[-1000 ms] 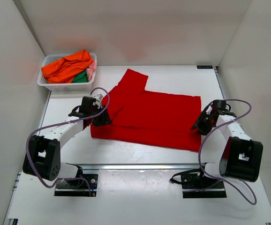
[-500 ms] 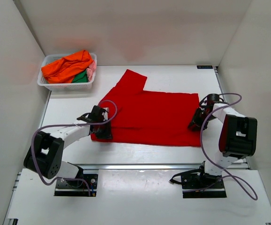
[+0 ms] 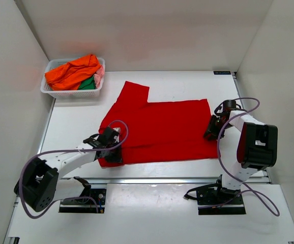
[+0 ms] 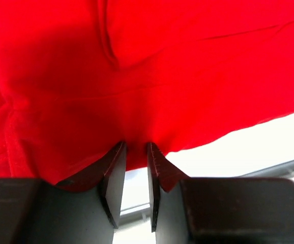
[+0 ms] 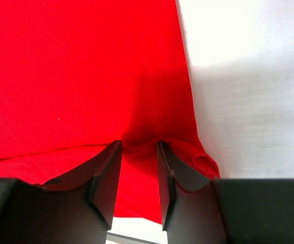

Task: Fold and stack the t-shirts
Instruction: Fold the flattened tshirt in 1/3 of the way

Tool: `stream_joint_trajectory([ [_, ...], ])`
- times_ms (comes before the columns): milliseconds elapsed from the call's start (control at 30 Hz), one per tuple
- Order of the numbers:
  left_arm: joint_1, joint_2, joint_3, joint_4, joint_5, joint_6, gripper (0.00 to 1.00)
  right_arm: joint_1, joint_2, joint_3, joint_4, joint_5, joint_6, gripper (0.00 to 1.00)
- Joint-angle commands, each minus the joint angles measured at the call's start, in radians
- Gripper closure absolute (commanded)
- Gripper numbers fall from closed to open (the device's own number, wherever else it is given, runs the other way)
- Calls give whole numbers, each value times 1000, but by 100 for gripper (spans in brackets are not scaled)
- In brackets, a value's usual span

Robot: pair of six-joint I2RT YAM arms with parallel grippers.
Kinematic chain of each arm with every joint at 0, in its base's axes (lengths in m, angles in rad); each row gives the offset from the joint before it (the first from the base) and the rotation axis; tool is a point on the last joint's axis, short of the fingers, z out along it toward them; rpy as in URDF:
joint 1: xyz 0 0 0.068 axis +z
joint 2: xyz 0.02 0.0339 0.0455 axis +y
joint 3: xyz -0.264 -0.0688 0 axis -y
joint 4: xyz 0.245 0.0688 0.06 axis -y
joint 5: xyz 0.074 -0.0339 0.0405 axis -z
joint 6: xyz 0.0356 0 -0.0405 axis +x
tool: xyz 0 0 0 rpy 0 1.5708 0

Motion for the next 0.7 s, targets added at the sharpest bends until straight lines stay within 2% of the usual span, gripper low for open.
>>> stream_joint_trajectory([
  [0,-9,-50,-36,-113,13,-40,66,11,-35,-80,-51,36,-37,68],
  [67,8,-86,22,-154,16,-29,65,17,-79,-87,-54,43,-45,68],
  [233,98,-171,250,-245,16,49,49,8,-104,-5,-23,30,-102,68],
  [333,175,-159,402,-216,95,91,43,16,-87,122,-58,16,-119,67],
  [400,202,-120,514,-155,100,123,41,24,-92,210,-69,13,-117,66],
  [433,209,-69,547,-144,88,135,41,27,-96,227,-64,8,-110,66],
  [500,224,90,683,-133,68,187,48,28,-92,285,-48,-15,-96,65],
  [533,227,135,747,-133,62,201,56,30,-81,308,-43,-17,-93,65],
  [567,238,219,778,-126,56,213,60,28,-75,337,-38,-18,-88,65],
  [600,249,295,836,-130,45,226,59,25,-58,366,-37,-24,-91,65],
  [667,264,398,916,-121,21,252,51,18,-38,409,-40,-40,-82,65],
])
